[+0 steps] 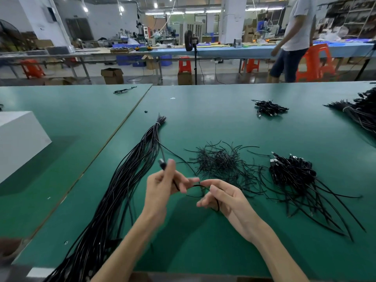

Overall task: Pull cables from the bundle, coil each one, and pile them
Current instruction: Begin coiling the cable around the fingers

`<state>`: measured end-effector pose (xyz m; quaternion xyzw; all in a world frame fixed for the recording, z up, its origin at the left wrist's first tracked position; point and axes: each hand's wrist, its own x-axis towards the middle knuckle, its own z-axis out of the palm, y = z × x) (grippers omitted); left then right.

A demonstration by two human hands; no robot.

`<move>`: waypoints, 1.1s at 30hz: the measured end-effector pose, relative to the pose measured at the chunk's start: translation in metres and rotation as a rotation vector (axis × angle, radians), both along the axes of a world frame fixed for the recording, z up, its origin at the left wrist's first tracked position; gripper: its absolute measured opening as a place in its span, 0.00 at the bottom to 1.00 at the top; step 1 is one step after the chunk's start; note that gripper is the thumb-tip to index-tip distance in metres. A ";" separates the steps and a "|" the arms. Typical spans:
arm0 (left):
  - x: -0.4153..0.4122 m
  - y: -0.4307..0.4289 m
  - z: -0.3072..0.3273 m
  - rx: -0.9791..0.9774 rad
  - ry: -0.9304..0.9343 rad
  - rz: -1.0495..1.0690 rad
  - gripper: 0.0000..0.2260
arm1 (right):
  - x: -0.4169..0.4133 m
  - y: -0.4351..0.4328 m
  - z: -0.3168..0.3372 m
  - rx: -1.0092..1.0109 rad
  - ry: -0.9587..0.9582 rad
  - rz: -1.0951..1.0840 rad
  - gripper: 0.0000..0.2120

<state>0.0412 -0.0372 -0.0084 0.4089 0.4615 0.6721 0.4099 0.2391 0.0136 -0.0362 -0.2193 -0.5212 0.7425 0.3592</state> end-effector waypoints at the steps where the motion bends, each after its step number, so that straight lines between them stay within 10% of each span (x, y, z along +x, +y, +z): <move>1: -0.004 0.002 0.004 -0.022 -0.124 -0.028 0.29 | -0.001 0.000 0.000 0.009 -0.012 -0.002 0.16; 7: -0.021 -0.004 0.019 0.044 -0.436 -0.297 0.28 | 0.000 0.002 -0.003 0.018 -0.095 -0.012 0.15; 15: -0.002 -0.010 0.019 -0.184 0.690 -0.459 0.20 | -0.001 0.004 -0.007 -0.028 -0.021 -0.061 0.14; 21: 0.008 0.001 -0.007 -0.201 1.057 -0.121 0.10 | 0.000 0.003 -0.005 -0.064 0.064 -0.033 0.12; 28: 0.025 0.000 0.001 -0.070 0.442 -0.082 0.15 | -0.004 -0.001 -0.005 0.061 -0.028 0.000 0.14; 33: 0.037 0.006 0.014 -0.068 -0.403 -0.202 0.22 | -0.005 -0.003 -0.004 0.169 -0.120 0.031 0.13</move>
